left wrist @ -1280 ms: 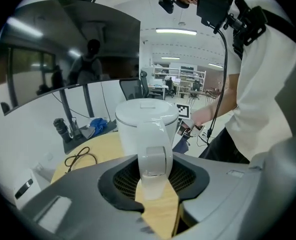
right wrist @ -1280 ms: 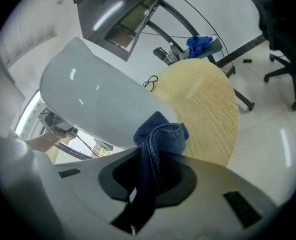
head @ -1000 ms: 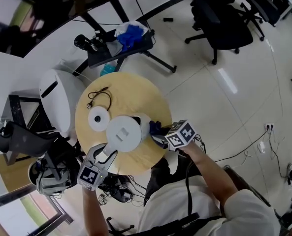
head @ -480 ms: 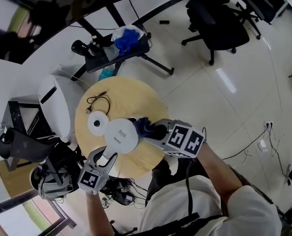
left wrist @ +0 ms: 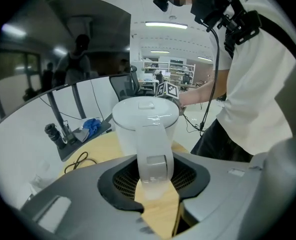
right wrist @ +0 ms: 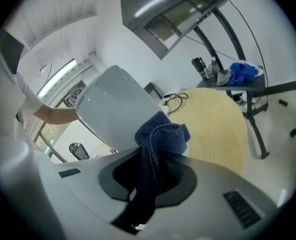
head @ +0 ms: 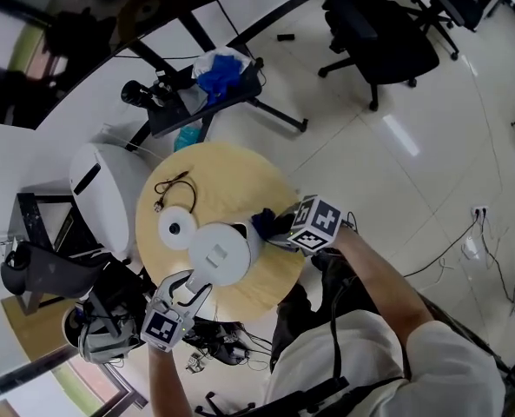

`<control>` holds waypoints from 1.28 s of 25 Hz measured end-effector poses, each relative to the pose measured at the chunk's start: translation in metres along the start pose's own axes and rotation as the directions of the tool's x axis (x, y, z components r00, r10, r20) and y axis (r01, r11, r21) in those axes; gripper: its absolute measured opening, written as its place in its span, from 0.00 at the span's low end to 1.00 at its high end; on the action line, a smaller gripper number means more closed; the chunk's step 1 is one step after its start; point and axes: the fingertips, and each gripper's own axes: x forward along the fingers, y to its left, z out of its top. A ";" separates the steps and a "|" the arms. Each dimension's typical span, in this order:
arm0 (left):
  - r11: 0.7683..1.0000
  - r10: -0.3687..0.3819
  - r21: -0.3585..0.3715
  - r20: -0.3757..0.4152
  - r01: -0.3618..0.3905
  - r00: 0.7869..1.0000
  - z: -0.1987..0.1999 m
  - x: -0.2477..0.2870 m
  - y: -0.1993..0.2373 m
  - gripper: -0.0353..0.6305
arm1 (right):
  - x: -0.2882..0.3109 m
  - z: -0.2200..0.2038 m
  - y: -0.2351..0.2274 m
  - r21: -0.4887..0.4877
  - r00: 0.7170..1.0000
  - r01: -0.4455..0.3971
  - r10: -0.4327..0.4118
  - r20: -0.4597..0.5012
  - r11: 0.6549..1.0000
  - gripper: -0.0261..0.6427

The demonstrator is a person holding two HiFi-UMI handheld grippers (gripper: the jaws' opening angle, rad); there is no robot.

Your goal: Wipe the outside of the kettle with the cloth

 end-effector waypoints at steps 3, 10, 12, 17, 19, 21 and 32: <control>0.999 -0.038 0.033 -0.028 0.039 0.999 0.000 0.002 0.000 0.29 | 0.019 -0.027 -0.027 0.056 0.997 -0.018 0.022 -0.076 0.998 0.14; 0.997 -0.056 0.057 -0.049 0.058 0.997 -0.001 0.005 0.002 0.28 | 0.030 -0.046 -0.057 0.030 0.982 0.078 -0.071 -0.173 0.997 0.14; 0.996 -0.063 0.060 -0.051 0.066 0.997 -0.001 0.006 0.001 0.28 | 0.028 -0.046 -0.062 0.006 0.975 0.109 -0.106 -0.193 0.994 0.14; 0.995 -0.080 0.052 -0.044 0.082 0.996 -0.001 0.007 0.000 0.28 | 0.032 -0.044 -0.064 0.024 0.977 0.075 -0.068 -0.201 0.997 0.14; 0.994 -0.091 0.055 -0.049 0.094 0.995 -0.001 0.009 0.000 0.28 | 0.020 -0.026 -0.046 -0.003 0.992 0.018 -0.018 -0.122 1.000 0.14; 0.992 -0.106 0.069 -0.062 0.110 0.992 -0.002 0.010 0.000 0.28 | 0.000 0.001 -0.020 -0.067 0.999 -0.021 0.018 -0.037 0.998 0.14; 0.999 0.016 0.049 -0.004 -0.016 1.000 -0.002 0.028 0.003 0.40 | -0.059 0.045 0.034 -0.250 0.998 0.061 -0.060 0.009 0.966 0.14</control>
